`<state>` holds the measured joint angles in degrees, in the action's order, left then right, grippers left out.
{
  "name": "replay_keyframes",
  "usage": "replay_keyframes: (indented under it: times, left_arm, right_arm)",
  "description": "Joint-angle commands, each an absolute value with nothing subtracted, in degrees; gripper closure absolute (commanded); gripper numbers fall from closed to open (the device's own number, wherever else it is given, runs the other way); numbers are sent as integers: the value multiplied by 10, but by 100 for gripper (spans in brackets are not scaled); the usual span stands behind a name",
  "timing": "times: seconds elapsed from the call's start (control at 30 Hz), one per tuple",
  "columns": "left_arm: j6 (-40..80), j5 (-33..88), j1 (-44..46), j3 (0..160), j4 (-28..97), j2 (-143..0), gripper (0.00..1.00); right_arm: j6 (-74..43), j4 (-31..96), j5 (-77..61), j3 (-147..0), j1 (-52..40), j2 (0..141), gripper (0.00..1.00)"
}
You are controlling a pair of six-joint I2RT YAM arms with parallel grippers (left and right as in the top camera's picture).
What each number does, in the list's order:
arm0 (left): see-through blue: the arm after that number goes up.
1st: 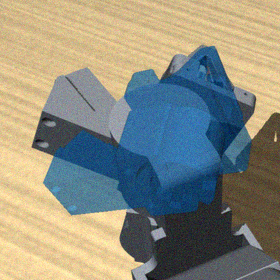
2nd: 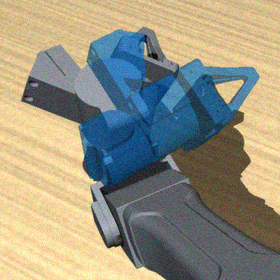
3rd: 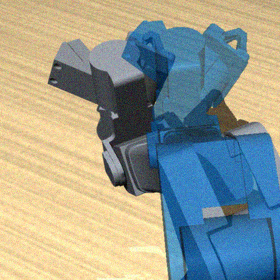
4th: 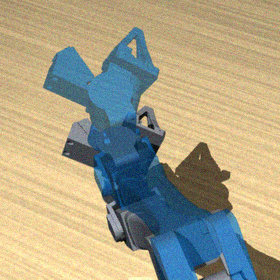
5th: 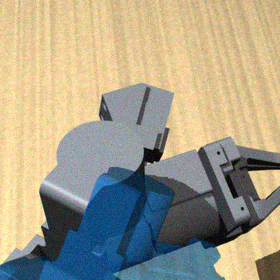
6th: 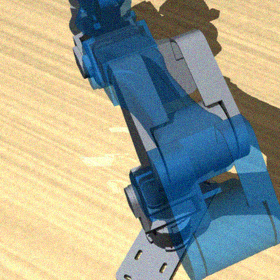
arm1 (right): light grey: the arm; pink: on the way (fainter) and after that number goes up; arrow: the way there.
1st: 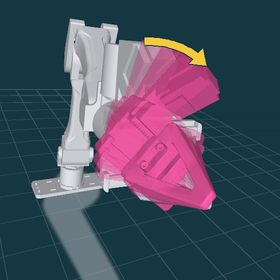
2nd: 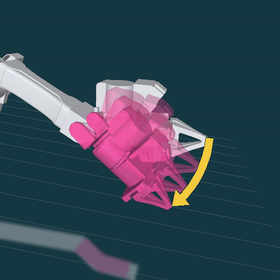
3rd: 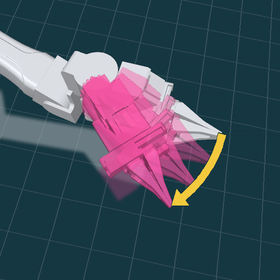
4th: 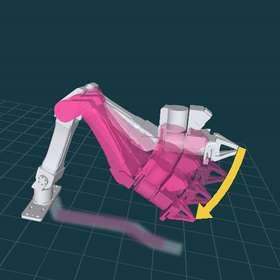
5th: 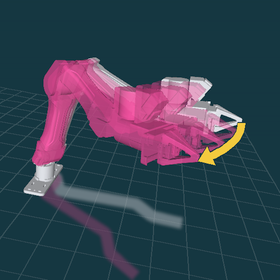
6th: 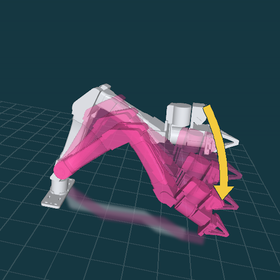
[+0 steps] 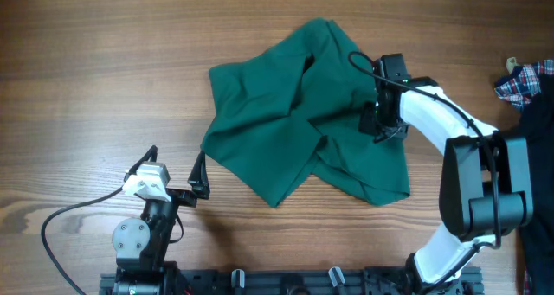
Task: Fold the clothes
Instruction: 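Drag the green garment with the right gripper to the table center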
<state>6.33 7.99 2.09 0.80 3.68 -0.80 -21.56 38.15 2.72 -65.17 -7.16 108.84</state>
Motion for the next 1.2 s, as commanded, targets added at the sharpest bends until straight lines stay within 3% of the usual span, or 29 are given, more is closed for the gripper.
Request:
replay_keyframes:
  times: [0.0,0.3,0.5,0.53,0.57,0.6,0.63,0.77,1.0,1.17]
  left_arm:
    - [69,76,16,3,37,-4,0]
    - [69,76,16,3,37,-4,0]
    - [69,76,16,3,37,-4,0]
    - [69,76,16,3,37,-4,0]
    - [69,76,16,3,37,-4,0]
    - [69,76,16,3,37,-4,0]
    - [69,76,16,3,37,-4,0]
    - [63,73,16,3,14,-4,0]
    - [78,81,15,15,-106,-6,0]
    - [93,100,15,185,-3,-152,0]
  right_arm:
    - [-167,325,86,-640,-23,1157,96]
    - [-13,161,40,-690,86,1159,96]
    - [13,272,-19,-908,77,1159,96]
    - [-5,342,-69,-969,68,1159,82]
    - [-22,369,-107,-989,64,1158,57]
    - [-37,383,-137,-999,62,1158,41]
    - [-53,394,-170,-1006,60,1158,37]
    - [-96,427,-312,-1009,50,1158,28]
    - [-71,484,-310,-1009,29,1158,24]
    - [-70,505,-283,-1009,29,1158,23]
